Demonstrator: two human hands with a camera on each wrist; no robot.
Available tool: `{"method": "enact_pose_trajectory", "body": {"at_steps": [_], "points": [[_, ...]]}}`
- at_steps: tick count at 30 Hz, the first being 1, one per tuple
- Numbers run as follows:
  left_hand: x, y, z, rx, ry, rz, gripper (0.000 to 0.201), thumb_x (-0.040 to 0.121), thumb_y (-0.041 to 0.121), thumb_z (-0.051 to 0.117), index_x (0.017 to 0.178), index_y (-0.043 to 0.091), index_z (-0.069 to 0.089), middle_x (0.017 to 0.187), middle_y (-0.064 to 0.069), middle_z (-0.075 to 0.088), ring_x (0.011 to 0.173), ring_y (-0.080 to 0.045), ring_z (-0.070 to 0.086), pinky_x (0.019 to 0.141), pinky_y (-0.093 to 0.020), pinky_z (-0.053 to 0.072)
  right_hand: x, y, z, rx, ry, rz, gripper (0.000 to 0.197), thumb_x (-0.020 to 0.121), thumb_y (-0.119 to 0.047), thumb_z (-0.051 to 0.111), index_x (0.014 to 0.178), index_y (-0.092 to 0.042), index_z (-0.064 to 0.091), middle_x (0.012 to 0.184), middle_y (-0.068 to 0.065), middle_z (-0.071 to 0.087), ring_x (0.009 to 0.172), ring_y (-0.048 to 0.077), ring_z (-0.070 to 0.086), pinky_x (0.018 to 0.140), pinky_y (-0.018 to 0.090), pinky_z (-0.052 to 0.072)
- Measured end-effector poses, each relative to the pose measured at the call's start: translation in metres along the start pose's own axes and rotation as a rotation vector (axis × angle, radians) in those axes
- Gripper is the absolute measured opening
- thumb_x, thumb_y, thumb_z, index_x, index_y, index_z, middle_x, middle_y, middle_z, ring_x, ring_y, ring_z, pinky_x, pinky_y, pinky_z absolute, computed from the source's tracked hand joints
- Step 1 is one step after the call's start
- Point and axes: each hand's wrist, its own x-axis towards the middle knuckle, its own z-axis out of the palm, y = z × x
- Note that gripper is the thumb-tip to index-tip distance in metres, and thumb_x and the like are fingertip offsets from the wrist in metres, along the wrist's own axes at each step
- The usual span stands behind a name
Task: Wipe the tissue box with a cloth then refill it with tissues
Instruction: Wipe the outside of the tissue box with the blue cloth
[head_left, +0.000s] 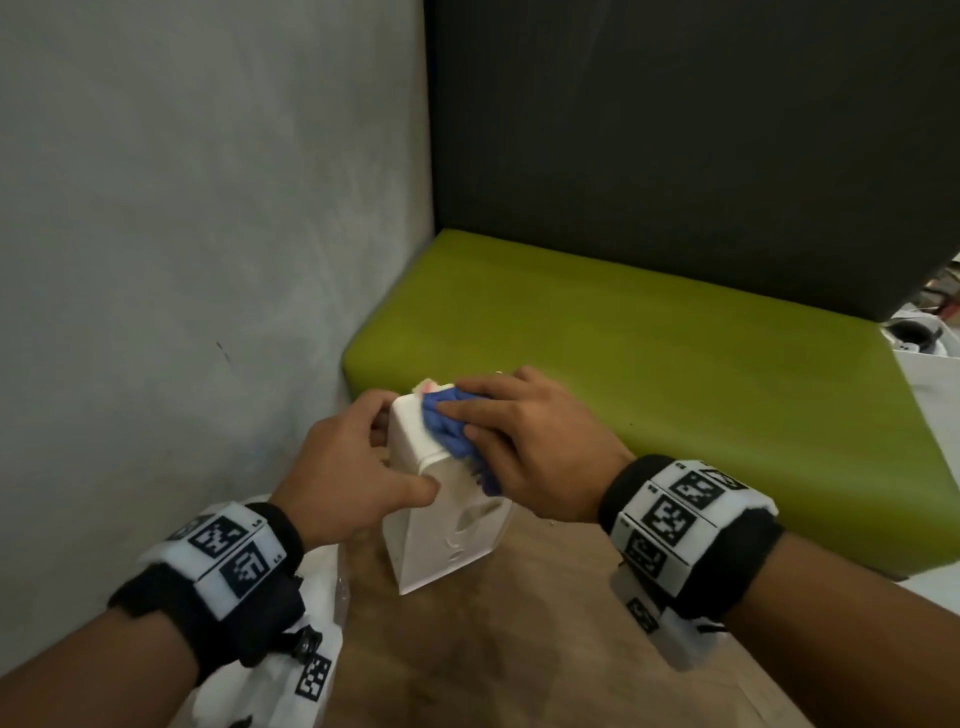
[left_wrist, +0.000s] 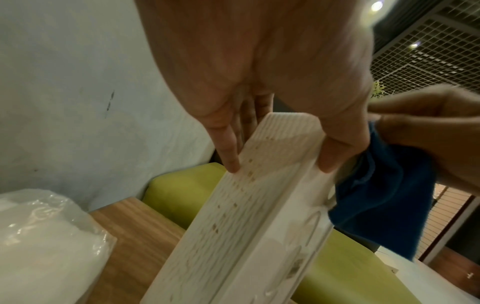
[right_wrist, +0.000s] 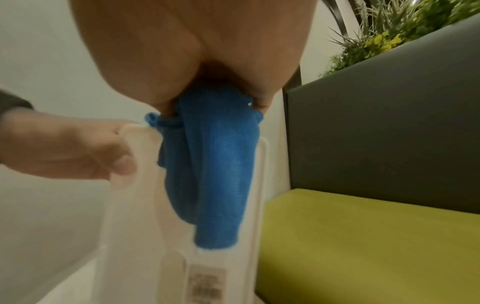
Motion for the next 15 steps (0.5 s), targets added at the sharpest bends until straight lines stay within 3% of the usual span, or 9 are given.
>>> {"method": "enact_pose_trajectory", "body": {"at_steps": [2, 4, 6, 7, 10, 12, 15], "points": [[-0.002, 0.002, 0.001, 0.039, -0.003, 0.011, 0.074, 0.038, 0.044, 0.081, 0.108, 0.031, 0.060, 0.100, 0.014, 0.069, 0.091, -0.004, 0.069, 0.075, -0.026, 0.060, 0.001, 0.018, 0.001, -0.010, 0.006, 0.163, 0.046, 0.093, -0.036, 0.030, 0.124, -0.031, 0.064, 0.131, 0.001, 0.063, 0.099, 0.032, 0.058, 0.086, 0.044, 0.046], [-0.001, 0.004, 0.003, 0.075, -0.001, 0.011, 0.072, 0.046, 0.036, 0.089, 0.111, 0.030, 0.058, 0.101, 0.015, 0.067, 0.092, -0.003, 0.066, 0.076, -0.025, 0.058, 0.011, 0.024, 0.000, -0.006, -0.005, 0.305, 0.045, 0.090, -0.033, 0.030, 0.113, -0.028, 0.068, 0.118, 0.001, 0.067, 0.100, 0.033, 0.059, 0.087, 0.044, 0.045], [0.002, 0.003, 0.004, 0.079, 0.009, -0.002, 0.068, 0.046, 0.035, 0.089, 0.107, 0.034, 0.058, 0.101, 0.015, 0.068, 0.091, -0.004, 0.067, 0.077, -0.027, 0.059, 0.020, 0.010, 0.000, -0.019, -0.011, 0.294, 0.039, 0.089, -0.032, 0.031, 0.101, -0.026, 0.068, 0.109, -0.002, 0.066, 0.094, 0.033, 0.058, 0.082, 0.046, 0.046], [0.002, 0.002, 0.004, 0.065, 0.017, -0.011, 0.067, 0.041, 0.040, 0.086, 0.103, 0.037, 0.059, 0.099, 0.014, 0.069, 0.090, -0.005, 0.068, 0.077, -0.029, 0.059, 0.021, 0.000, 0.002, -0.021, -0.012, 0.247, 0.038, 0.089, -0.034, 0.032, 0.102, -0.028, 0.068, 0.113, -0.003, 0.065, 0.093, 0.032, 0.057, 0.081, 0.046, 0.047], [0.000, -0.001, 0.002, 0.035, 0.015, -0.024, 0.066, 0.041, 0.038, 0.086, 0.102, 0.037, 0.060, 0.099, 0.012, 0.071, 0.091, -0.005, 0.069, 0.079, -0.030, 0.060, 0.008, -0.020, 0.006, 0.000, -0.024, 0.143, 0.042, 0.092, -0.038, 0.036, 0.122, -0.037, 0.064, 0.135, -0.005, 0.059, 0.098, 0.030, 0.053, 0.082, 0.045, 0.046], [-0.002, -0.004, 0.003, 0.030, 0.005, -0.024, 0.069, 0.051, 0.025, 0.092, 0.110, 0.033, 0.058, 0.104, 0.010, 0.070, 0.094, -0.007, 0.069, 0.081, -0.031, 0.059, 0.004, -0.014, 0.006, 0.023, 0.008, 0.201, 0.044, 0.091, -0.040, 0.035, 0.125, -0.037, 0.063, 0.137, -0.005, 0.059, 0.100, 0.030, 0.053, 0.083, 0.047, 0.047], [-0.001, -0.010, 0.004, 0.025, -0.015, -0.025, 0.080, 0.053, 0.027, 0.091, 0.122, 0.028, 0.051, 0.113, 0.009, 0.066, 0.101, -0.010, 0.067, 0.085, -0.036, 0.059, 0.005, 0.000, 0.007, 0.039, 0.055, 0.316, 0.046, 0.089, -0.039, 0.033, 0.122, -0.036, 0.064, 0.130, -0.004, 0.063, 0.101, 0.032, 0.055, 0.083, 0.050, 0.048]]}}
